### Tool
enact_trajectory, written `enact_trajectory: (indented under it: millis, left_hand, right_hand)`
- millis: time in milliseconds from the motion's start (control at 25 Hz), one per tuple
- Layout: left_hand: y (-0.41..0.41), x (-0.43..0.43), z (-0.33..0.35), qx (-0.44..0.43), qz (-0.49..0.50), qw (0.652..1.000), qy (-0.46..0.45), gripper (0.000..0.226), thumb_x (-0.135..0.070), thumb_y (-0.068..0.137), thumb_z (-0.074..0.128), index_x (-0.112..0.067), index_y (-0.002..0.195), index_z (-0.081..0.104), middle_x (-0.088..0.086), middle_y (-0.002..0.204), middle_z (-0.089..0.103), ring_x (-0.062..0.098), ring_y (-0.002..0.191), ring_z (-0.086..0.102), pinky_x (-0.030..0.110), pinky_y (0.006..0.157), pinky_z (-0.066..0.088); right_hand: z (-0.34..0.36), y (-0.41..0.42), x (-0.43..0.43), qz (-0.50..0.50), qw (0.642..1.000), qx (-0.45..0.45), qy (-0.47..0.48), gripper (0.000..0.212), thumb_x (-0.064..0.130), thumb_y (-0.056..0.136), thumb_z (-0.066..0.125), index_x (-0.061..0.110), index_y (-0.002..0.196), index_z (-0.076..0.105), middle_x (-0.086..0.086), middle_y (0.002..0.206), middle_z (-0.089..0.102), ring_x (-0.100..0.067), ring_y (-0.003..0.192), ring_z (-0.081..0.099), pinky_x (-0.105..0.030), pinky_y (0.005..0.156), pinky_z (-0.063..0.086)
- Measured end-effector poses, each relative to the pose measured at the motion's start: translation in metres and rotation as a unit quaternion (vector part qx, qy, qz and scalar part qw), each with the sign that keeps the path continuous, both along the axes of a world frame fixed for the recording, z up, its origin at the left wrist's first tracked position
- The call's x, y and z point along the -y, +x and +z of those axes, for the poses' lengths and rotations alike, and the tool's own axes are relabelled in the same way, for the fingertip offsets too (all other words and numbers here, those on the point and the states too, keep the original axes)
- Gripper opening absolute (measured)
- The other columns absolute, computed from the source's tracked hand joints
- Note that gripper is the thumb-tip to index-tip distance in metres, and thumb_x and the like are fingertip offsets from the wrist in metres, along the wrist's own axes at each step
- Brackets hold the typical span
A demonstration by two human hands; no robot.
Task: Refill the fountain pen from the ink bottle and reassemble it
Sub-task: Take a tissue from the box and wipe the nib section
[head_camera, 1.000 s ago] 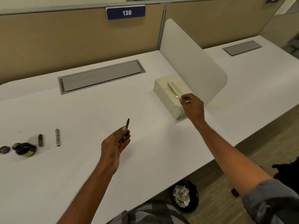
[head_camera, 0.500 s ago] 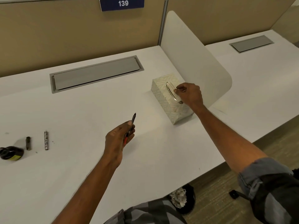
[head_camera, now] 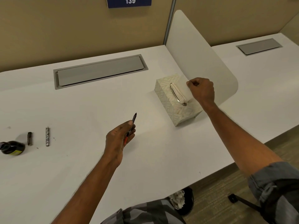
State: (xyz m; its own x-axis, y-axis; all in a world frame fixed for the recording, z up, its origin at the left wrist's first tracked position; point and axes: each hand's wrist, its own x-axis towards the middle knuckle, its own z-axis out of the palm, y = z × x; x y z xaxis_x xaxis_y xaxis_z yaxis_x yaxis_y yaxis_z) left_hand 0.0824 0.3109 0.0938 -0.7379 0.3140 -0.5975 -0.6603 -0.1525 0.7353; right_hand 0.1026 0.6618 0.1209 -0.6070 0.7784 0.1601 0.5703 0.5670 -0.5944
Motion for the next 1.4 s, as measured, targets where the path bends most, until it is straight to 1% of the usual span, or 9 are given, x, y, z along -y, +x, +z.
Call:
enact_trajectory:
  millis: [400, 480, 600, 680, 800, 880, 960, 1160, 1400]
  left_hand:
    - [0.013, 0.005, 0.015, -0.02, -0.003, 1.0, 0.016, 0.025, -0.021, 0.088, 0.075, -0.007, 0.11, 0.075, 0.004, 0.093, 0.078, 0.018, 0.091, 0.073, 0.036, 0.093, 0.058]
    - [0.018, 0.006, 0.02, -0.022, -0.003, 0.999, 0.026, 0.026, -0.021, 0.088, 0.075, -0.007, 0.11, 0.074, 0.005, 0.094, 0.078, 0.018, 0.092, 0.073, 0.036, 0.092, 0.058]
    - [0.025, 0.011, 0.028, -0.029, -0.003, 0.999, 0.04, 0.027, -0.022, 0.088, 0.075, -0.007, 0.11, 0.075, 0.005, 0.095, 0.078, 0.018, 0.091, 0.074, 0.034, 0.089, 0.058]
    - [0.029, 0.015, 0.032, -0.037, -0.005, 0.999, 0.039, 0.026, -0.022, 0.088, 0.075, -0.007, 0.108, 0.075, 0.005, 0.094, 0.078, 0.017, 0.09, 0.074, 0.033, 0.087, 0.059]
    - [0.036, 0.024, 0.034, -0.054, -0.007, 0.998, 0.021, 0.025, -0.022, 0.088, 0.076, -0.006, 0.108, 0.076, 0.006, 0.094, 0.078, 0.017, 0.09, 0.074, 0.031, 0.084, 0.06]
    - [0.041, 0.031, 0.033, -0.063, -0.005, 0.998, 0.006, 0.025, -0.023, 0.087, 0.076, -0.007, 0.106, 0.077, 0.008, 0.094, 0.078, 0.019, 0.09, 0.075, 0.03, 0.082, 0.06]
    - [0.045, 0.041, 0.033, -0.067, 0.003, 0.998, -0.006, 0.024, -0.024, 0.087, 0.077, -0.008, 0.105, 0.078, 0.008, 0.093, 0.079, 0.02, 0.09, 0.075, 0.03, 0.082, 0.06]
    - [0.055, 0.059, 0.036, -0.089, 0.012, 0.995, -0.037, 0.021, -0.026, 0.085, 0.079, -0.012, 0.101, 0.08, 0.01, 0.09, 0.078, 0.02, 0.089, 0.075, 0.032, 0.084, 0.06]
    - [0.061, 0.068, 0.046, -0.173, 0.001, 0.981, -0.085, 0.018, -0.026, 0.086, 0.078, -0.019, 0.103, 0.079, 0.001, 0.098, 0.08, 0.018, 0.094, 0.076, 0.032, 0.085, 0.061]
  right_hand:
    - [0.042, 0.02, 0.024, 0.053, 0.985, -0.139, 0.087, 0.029, 0.032, 0.103, 0.06, 0.005, 0.108, 0.07, -0.007, 0.098, 0.078, -0.017, 0.088, 0.072, -0.021, 0.073, 0.045]
    - [0.041, 0.025, 0.053, 0.093, 0.982, -0.163, 0.012, 0.026, 0.03, 0.103, 0.061, 0.005, 0.107, 0.068, -0.002, 0.091, 0.074, -0.011, 0.082, 0.068, -0.02, 0.068, 0.044]
    - [0.025, 0.033, 0.112, 0.1, 0.953, -0.178, -0.224, 0.015, 0.03, 0.103, 0.062, 0.016, 0.103, 0.066, 0.002, 0.088, 0.07, -0.007, 0.076, 0.063, -0.026, 0.069, 0.049]
    - [0.016, 0.038, 0.154, 0.092, 0.882, -0.18, -0.426, 0.008, 0.024, 0.104, 0.06, 0.018, 0.103, 0.065, -0.001, 0.097, 0.07, -0.011, 0.086, 0.063, -0.031, 0.076, 0.053]
    - [0.008, 0.046, 0.196, 0.095, 0.699, -0.182, -0.685, 0.018, 0.02, 0.105, 0.056, 0.01, 0.114, 0.068, -0.009, 0.113, 0.073, -0.021, 0.102, 0.068, -0.039, 0.09, 0.058]
    - [0.007, 0.053, 0.208, 0.103, 0.576, -0.189, -0.789, 0.034, 0.024, 0.106, 0.052, 0.004, 0.132, 0.063, -0.015, 0.129, 0.069, -0.026, 0.112, 0.068, -0.041, 0.098, 0.057]
    - [0.008, 0.058, 0.214, 0.109, 0.526, -0.193, -0.821, 0.039, 0.029, 0.108, 0.048, 0.004, 0.135, 0.061, -0.016, 0.134, 0.067, -0.029, 0.117, 0.067, -0.042, 0.101, 0.055]
    - [0.008, 0.067, 0.225, 0.151, 0.558, -0.173, -0.797, 0.03, 0.013, 0.101, 0.056, 0.0, 0.126, 0.067, -0.014, 0.117, 0.075, -0.024, 0.107, 0.072, -0.035, 0.098, 0.059]
    - [0.008, 0.063, 0.244, 0.185, 0.603, -0.17, -0.757, 0.044, 0.003, 0.093, 0.064, 0.006, 0.136, 0.056, -0.018, 0.122, 0.071, -0.025, 0.103, 0.075, -0.03, 0.085, 0.062]
